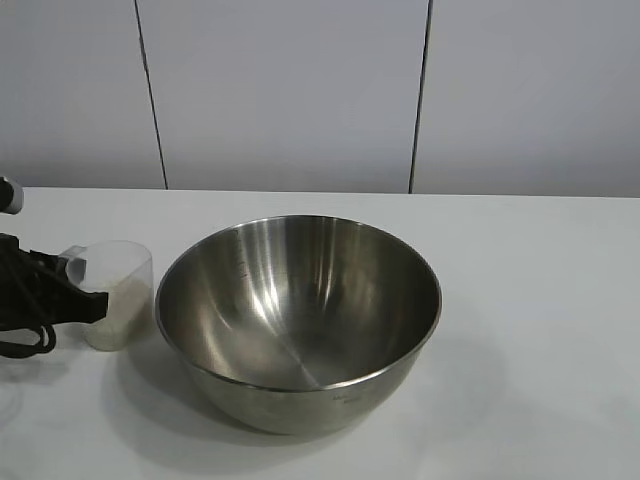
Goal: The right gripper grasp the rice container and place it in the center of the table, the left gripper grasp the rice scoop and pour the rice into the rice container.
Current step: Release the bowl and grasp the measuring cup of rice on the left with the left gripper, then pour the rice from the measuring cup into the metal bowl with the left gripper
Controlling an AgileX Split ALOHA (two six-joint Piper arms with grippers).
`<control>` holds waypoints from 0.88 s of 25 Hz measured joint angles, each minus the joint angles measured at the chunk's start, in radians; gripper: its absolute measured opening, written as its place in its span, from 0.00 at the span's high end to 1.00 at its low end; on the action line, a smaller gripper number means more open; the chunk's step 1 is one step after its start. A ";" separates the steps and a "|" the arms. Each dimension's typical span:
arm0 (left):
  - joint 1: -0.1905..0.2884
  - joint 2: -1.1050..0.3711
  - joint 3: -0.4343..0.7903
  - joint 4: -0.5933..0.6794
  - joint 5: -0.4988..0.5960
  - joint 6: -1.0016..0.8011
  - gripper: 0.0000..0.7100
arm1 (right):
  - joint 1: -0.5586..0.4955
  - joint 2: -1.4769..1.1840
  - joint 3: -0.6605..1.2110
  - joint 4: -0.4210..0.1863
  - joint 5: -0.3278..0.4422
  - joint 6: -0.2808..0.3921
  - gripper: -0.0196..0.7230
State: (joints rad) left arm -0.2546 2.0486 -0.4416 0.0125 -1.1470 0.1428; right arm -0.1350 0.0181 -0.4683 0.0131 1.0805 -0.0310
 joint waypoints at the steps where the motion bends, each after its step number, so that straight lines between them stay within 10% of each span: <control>1: 0.000 -0.011 0.000 0.001 0.003 0.022 0.98 | 0.000 0.000 0.000 0.000 0.000 0.000 0.11; 10: 0.000 -0.217 -0.013 0.006 0.035 0.181 0.98 | 0.000 0.000 0.000 0.000 0.000 0.000 0.11; 14: -0.007 -0.367 -0.089 0.069 0.236 0.278 0.98 | 0.000 0.000 0.000 0.000 0.000 0.000 0.11; 22: -0.226 -0.478 -0.320 0.126 0.696 0.597 0.99 | 0.000 0.000 0.000 0.000 0.000 0.000 0.11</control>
State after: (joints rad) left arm -0.4803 1.5705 -0.7617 0.1388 -0.4513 0.7396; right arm -0.1350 0.0181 -0.4683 0.0131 1.0807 -0.0310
